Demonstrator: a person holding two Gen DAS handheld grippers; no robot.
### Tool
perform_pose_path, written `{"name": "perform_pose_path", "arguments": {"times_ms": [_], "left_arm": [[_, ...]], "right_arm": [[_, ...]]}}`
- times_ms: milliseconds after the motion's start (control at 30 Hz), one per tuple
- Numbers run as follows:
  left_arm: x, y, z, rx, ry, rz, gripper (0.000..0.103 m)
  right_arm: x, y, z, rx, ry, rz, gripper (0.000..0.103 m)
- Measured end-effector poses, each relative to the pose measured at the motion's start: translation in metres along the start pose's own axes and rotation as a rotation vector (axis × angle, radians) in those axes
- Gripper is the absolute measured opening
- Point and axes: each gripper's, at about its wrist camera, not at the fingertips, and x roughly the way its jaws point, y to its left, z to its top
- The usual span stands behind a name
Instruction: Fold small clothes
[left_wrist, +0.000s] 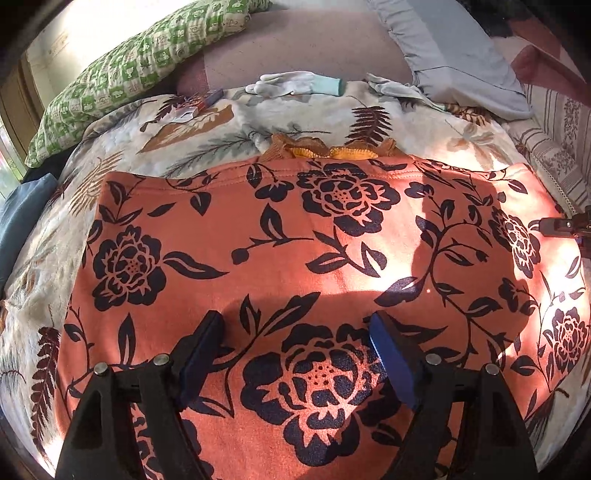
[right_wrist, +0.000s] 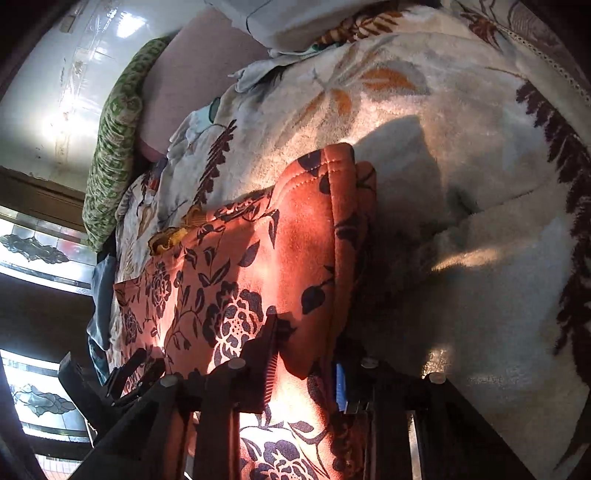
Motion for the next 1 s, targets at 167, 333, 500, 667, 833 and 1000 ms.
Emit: {"name": "perform_pose_path", "arguments": {"times_ms": [167, 333, 500, 667, 833, 1000], "left_arm": [[0.001, -0.001, 0.002, -0.009, 0.012, 0.007, 0.082], [-0.006, 0.006, 0.003, -0.024, 0.018, -0.004, 0.082], [-0.043, 0.016, -0.001, -0.05, -0.074, -0.036, 0.082], [-0.039, 0.022, -0.009, -0.061, -0.051, -0.035, 0.082], [-0.018, 0.014, -0.019, -0.037, 0.01, -0.023, 0.082], [-0.015, 0.013, -0.021, -0.033, 0.007, -0.022, 0.083]], "right_arm": [[-0.009, 0.009, -0.005, -0.038, -0.076, -0.083, 0.022], [-0.015, -0.01, -0.012, 0.049, -0.119, -0.025, 0.07], [-0.053, -0.007, -0.036, 0.068, -0.149, 0.047, 0.072], [-0.055, -0.021, -0.073, 0.125, -0.089, 0.072, 0.072], [-0.029, -0.023, -0.083, 0.12, -0.016, 0.048, 0.072], [-0.039, 0.024, -0.088, -0.042, -0.018, 0.018, 0.019]]}}
